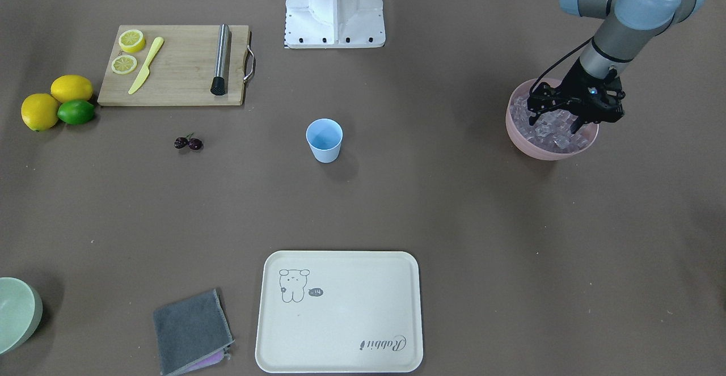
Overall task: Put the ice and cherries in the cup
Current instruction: 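Lower the left gripper into the pink bowl and grasp an ice cube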
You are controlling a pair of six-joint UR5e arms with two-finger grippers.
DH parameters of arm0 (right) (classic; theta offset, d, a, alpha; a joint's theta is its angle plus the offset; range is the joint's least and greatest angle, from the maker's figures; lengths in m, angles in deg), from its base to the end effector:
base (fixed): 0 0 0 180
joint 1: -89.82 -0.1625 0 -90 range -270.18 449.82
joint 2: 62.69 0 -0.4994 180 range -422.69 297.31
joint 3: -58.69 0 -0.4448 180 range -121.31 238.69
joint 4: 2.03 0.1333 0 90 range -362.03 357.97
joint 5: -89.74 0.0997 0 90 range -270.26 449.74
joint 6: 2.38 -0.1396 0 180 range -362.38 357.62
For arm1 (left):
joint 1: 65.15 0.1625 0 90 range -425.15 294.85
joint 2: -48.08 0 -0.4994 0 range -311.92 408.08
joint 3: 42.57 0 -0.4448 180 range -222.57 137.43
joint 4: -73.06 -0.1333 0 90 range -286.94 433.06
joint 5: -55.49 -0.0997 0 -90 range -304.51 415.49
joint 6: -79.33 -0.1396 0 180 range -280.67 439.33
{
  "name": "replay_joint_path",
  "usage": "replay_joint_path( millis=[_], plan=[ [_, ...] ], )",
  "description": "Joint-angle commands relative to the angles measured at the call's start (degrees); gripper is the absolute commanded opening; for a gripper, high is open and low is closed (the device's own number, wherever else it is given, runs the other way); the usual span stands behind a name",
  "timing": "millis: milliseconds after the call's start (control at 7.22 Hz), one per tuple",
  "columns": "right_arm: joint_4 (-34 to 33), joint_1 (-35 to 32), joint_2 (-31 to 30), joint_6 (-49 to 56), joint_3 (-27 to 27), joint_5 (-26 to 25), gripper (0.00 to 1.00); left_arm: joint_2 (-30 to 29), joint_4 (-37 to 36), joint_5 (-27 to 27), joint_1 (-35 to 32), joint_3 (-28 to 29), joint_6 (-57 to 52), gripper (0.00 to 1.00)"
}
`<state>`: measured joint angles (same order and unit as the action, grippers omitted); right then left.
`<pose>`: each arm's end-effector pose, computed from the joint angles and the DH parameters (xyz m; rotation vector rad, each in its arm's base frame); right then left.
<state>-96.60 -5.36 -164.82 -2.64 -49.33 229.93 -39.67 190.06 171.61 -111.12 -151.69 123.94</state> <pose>0.0656 -0.4351 0.6922 0.0591 -0.8744 0.0787 0.3409 -0.4560 0.5537 0.2354 0.8353 0.1650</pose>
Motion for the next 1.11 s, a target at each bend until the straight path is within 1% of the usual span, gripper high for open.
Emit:
replay_joint_path(
  millis=[0,138,277,415,692,969],
  plan=[
    [0.0,-0.01,0.0,0.08,0.0,-0.09,1.0,0.21,0.08,-0.01,0.44,0.49,-0.23,0.97],
    [0.35,-0.01,0.09,0.0,0.0,-0.09,1.0,-0.05,0.34,0.08,0.44,1.01,-0.23,0.85],
    [0.87,-0.01,0.09,0.0,0.0,-0.09,1.0,0.12,1.73,0.6,0.44,1.02,-0.14,0.62],
    [0.88,-0.01,0.09,0.0,0.0,-0.18,1.0,-0.05,2.27,0.69,0.53,1.89,-0.14,0.6],
    [0.88,-0.01,0.09,0.0,0.0,-0.09,1.0,0.03,3.41,0.78,0.53,3.12,-0.14,0.6],
    [0.88,-0.1,0.09,0.0,0.0,-0.18,1.0,0.38,3.41,0.87,0.53,2.78,0.03,0.6]
  ],
)
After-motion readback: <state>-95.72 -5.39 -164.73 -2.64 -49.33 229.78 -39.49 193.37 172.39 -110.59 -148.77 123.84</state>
